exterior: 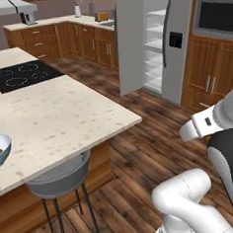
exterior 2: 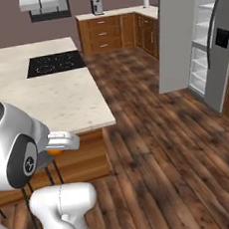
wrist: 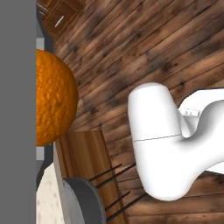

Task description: Retrieve the tangerine and mango from the fridge and place them into the bowl on the dining table.

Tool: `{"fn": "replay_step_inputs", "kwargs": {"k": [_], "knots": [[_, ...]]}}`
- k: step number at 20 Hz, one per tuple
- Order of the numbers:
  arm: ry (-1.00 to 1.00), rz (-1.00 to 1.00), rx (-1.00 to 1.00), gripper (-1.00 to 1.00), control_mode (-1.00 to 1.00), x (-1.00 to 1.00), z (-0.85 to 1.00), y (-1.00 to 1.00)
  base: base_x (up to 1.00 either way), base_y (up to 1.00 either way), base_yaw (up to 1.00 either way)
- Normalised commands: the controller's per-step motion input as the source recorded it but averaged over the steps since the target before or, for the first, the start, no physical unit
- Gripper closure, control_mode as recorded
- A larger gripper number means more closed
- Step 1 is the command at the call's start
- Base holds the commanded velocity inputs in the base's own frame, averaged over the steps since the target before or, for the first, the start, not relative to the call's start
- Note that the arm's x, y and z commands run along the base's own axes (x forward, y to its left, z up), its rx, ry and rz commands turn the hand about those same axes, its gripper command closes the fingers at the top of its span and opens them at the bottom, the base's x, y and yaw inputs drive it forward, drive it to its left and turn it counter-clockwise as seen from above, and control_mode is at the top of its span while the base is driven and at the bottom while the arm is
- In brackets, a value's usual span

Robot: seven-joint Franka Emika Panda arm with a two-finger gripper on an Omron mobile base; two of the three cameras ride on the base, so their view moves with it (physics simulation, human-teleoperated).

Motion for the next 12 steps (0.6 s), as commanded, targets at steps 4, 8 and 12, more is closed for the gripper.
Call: {"fn": "replay_step_inputs", "kwargs": {"k": [4, 8, 12], "knots": [[0.0, 0.0, 0.0, 1.0, 1.0, 0.0, 0.0, 0.0, 0.0, 0.49, 0.13], [0.0, 0.0, 0.0, 1.0, 1.0, 0.0, 0.0, 0.0, 0.0, 0.53, 0.14], [0.0, 0.0, 0.0, 1.0, 1.0, 0.0, 0.0, 0.0, 0.0, 0.52, 0.13]]}}
